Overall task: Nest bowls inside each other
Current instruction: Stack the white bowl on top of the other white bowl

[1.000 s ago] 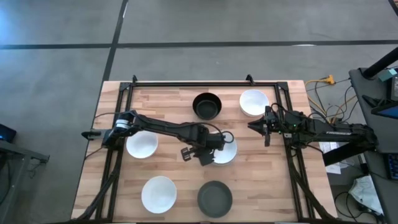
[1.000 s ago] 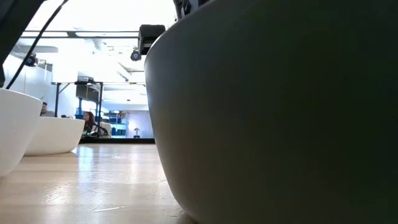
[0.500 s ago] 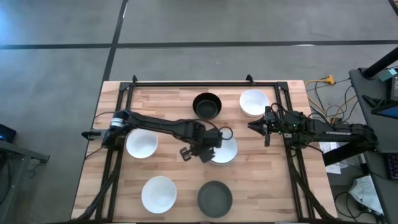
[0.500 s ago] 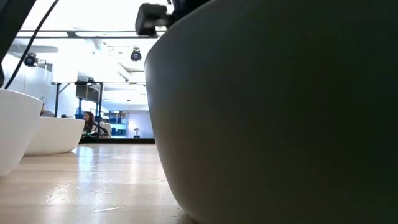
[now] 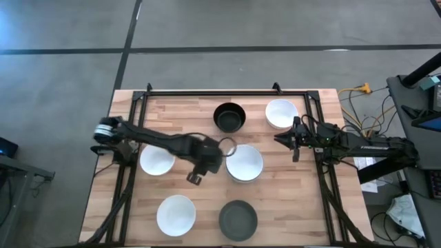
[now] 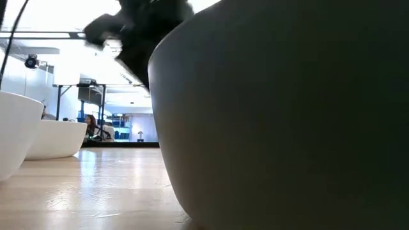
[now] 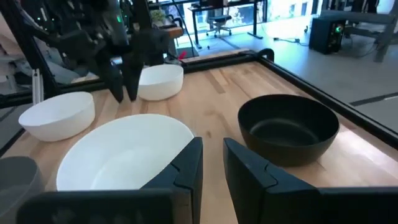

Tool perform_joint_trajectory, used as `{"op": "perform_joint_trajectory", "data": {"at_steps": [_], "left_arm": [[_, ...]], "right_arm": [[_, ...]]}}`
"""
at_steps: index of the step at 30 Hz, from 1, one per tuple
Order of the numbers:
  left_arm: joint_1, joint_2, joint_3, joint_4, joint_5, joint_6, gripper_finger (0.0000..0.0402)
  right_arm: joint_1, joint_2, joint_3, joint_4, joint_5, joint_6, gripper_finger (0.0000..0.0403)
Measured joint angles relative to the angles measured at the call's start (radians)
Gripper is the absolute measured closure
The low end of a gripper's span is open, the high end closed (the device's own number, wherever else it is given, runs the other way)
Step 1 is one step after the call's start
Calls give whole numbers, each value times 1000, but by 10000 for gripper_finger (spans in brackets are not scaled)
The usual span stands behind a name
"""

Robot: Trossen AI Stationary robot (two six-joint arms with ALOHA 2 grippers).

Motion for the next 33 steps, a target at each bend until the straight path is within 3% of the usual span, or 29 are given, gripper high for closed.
{"op": "perform_joint_trajectory", "data": {"at_steps": [5, 11, 14, 18, 20, 26, 33], "left_arm": [[1, -208, -388, 449, -3, -74, 319], [6, -503, -591, 854, -58, 58, 331], [6, -642, -649, 1063, -136, 66, 332], [6, -786, -760, 1259, -157, 120, 332], [6, -829, -829, 1304, -157, 151, 332], [17, -905, -978, 1503, -204, 273, 332], [19, -930, -1012, 1566, -204, 276, 332]], "right_arm": [[0, 34, -28, 54, 0, 21, 344], [0, 114, -79, 222, 39, -8, 344], [0, 163, -83, 224, 174, -17, 344], [-14, 238, -73, 219, 423, -8, 344], [-43, 276, -48, 212, 460, 14, 344], [-171, 423, 127, -88, 445, 39, 339], [-354, 657, 347, -298, 156, -40, 282]]}}
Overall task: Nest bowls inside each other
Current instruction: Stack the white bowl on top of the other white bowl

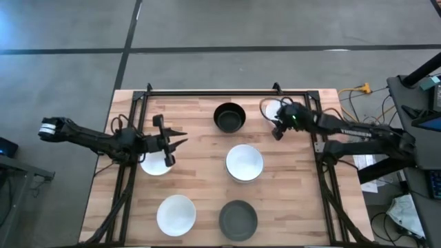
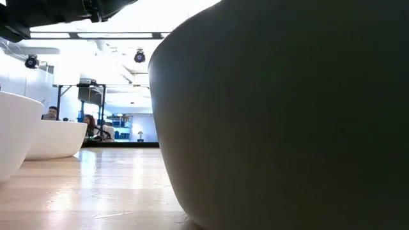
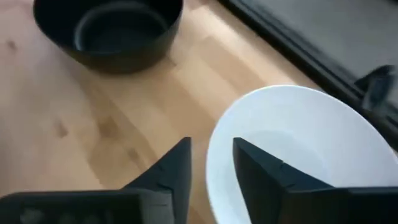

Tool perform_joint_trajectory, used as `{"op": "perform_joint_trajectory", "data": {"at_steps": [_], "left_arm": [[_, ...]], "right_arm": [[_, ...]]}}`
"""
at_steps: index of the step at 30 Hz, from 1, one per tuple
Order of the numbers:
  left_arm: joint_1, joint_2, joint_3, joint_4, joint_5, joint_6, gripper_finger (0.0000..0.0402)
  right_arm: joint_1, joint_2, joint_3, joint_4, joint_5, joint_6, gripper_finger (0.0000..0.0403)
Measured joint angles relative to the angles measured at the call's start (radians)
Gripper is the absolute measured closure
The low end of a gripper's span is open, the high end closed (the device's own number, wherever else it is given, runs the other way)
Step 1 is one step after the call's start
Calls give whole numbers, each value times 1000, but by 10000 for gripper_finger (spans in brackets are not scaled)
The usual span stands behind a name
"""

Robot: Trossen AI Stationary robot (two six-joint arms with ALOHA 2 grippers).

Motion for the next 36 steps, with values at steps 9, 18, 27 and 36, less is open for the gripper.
{"op": "perform_joint_trajectory", "data": {"at_steps": [9, 18, 27, 36], "left_arm": [[0, 25, 1, -1, 0, -2, 332], [0, 41, 1, -2, 0, -4, 332], [0, 48, 1, -2, 0, -5, 332], [0, 53, 5, -1, 1, -5, 332]], "right_arm": [[-111, 299, 190, -226, -124, -98, 257], [-114, 513, 234, -231, -126, -170, 299], [-113, 482, 272, -295, -121, -208, 389], [-9, 221, 296, -389, -124, -325, 393]]}}
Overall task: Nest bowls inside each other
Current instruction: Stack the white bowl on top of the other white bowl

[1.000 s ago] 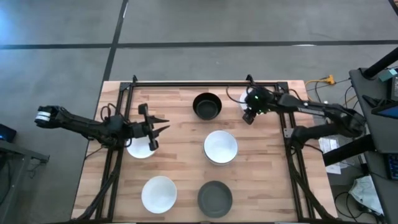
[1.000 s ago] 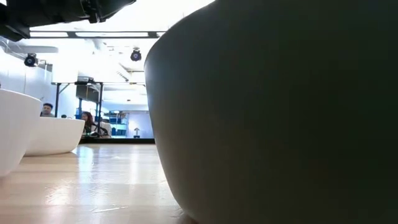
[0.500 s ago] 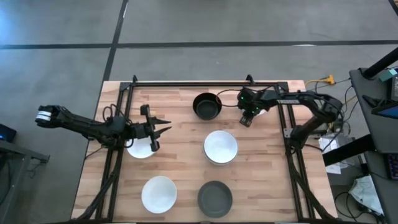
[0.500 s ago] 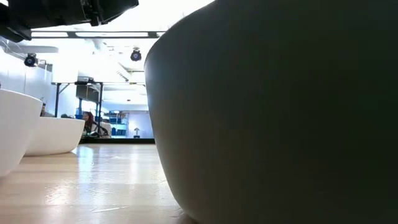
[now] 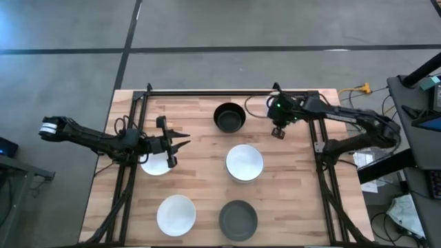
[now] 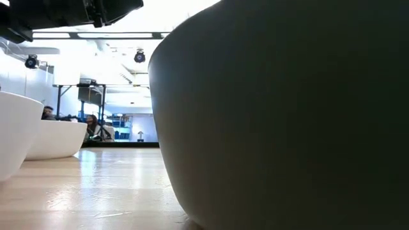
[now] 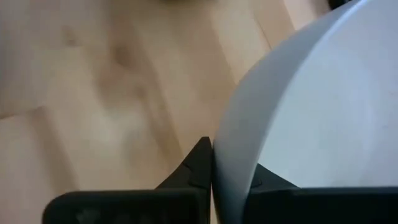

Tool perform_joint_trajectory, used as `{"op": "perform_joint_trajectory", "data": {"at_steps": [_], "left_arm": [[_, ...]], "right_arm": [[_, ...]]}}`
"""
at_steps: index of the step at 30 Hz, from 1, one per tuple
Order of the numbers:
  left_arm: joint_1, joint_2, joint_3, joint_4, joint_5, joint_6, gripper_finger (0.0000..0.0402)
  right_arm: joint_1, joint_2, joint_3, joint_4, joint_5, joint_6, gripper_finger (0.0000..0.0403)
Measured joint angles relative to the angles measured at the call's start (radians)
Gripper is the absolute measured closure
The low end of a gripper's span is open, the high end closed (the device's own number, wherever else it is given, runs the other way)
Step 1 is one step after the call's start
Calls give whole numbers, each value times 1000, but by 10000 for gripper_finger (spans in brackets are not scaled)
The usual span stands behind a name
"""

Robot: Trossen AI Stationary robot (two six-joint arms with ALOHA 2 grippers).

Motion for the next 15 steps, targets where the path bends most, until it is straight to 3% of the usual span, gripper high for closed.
{"op": "perform_joint_trajectory", "data": {"at_steps": [7, 11, 15], "left_arm": [[1, -1, 5, 7, 0, 2, 332], [1, -1, 5, 34, 0, 4, 332], [1, -1, 5, 36, 0, 5, 332]], "right_arm": [[335, -110, -8, -1, -1, -147, 394], [539, -85, 4, 21, 22, -212, 394], [671, -30, 63, 54, 70, -216, 394]]}}
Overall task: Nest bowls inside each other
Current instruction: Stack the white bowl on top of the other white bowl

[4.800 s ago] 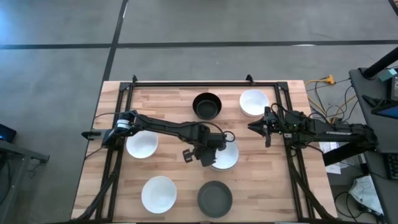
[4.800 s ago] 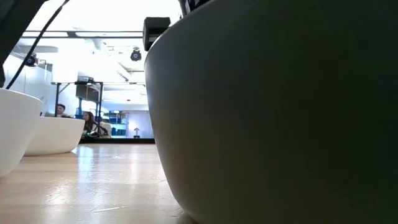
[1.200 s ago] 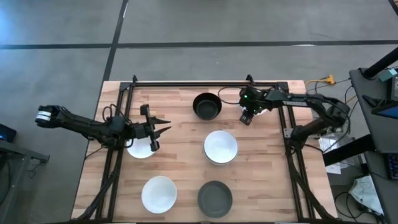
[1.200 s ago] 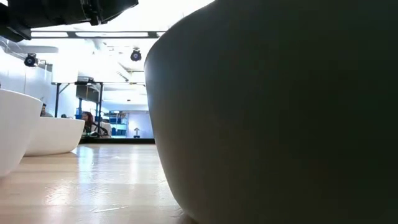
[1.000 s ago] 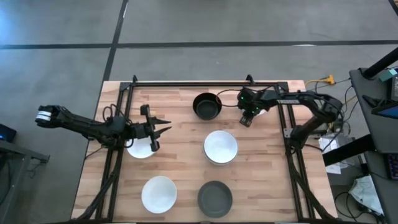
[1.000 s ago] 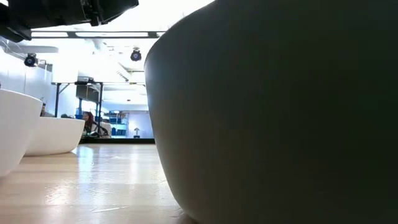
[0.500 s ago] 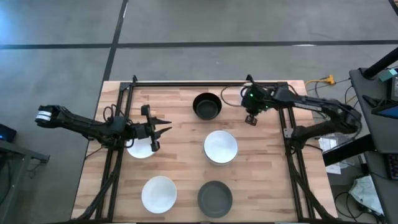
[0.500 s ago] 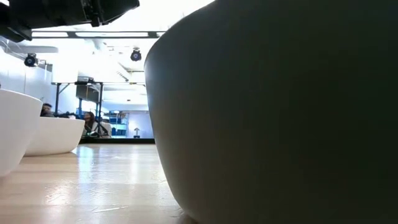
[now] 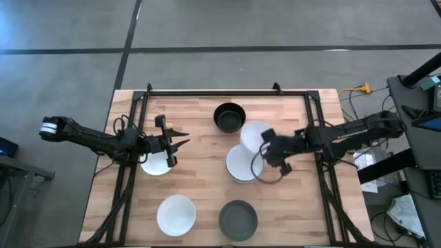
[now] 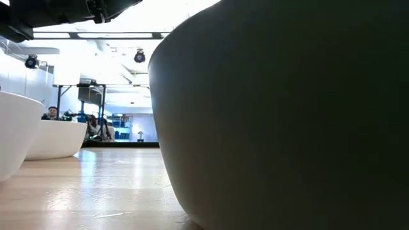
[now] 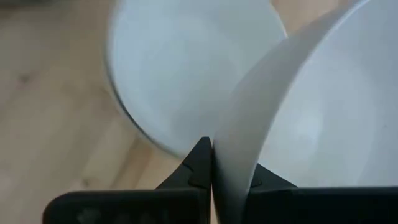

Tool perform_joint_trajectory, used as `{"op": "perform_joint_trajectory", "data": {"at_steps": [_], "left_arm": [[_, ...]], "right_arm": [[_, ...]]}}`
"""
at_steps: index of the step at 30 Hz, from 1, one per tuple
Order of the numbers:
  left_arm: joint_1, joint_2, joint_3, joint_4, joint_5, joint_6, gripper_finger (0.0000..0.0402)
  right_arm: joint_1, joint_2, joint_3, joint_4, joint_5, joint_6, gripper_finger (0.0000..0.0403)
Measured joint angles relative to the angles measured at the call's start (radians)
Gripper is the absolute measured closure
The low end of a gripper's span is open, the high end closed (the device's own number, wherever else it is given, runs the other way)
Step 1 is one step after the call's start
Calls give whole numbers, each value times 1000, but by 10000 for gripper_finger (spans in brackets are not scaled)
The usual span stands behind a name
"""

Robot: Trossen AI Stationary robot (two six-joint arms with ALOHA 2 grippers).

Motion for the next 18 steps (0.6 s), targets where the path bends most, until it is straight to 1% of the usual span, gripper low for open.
{"op": "perform_joint_trajectory", "data": {"at_steps": [4, 8, 14, 18], "left_arm": [[0, 7, 0, 18, 0, 0, 332], [0, 15, 0, 18, 0, 0, 332], [0, 15, 0, 19, 0, -1, 332], [0, 15, 0, 17, 0, -2, 332]], "right_arm": [[48, 75, 97, -2, 3, 15, 394], [75, 179, 192, -24, 1, 19, 394], [103, 349, 331, -160, -16, 98, 394], [114, 433, 386, -225, -16, 129, 394]]}}
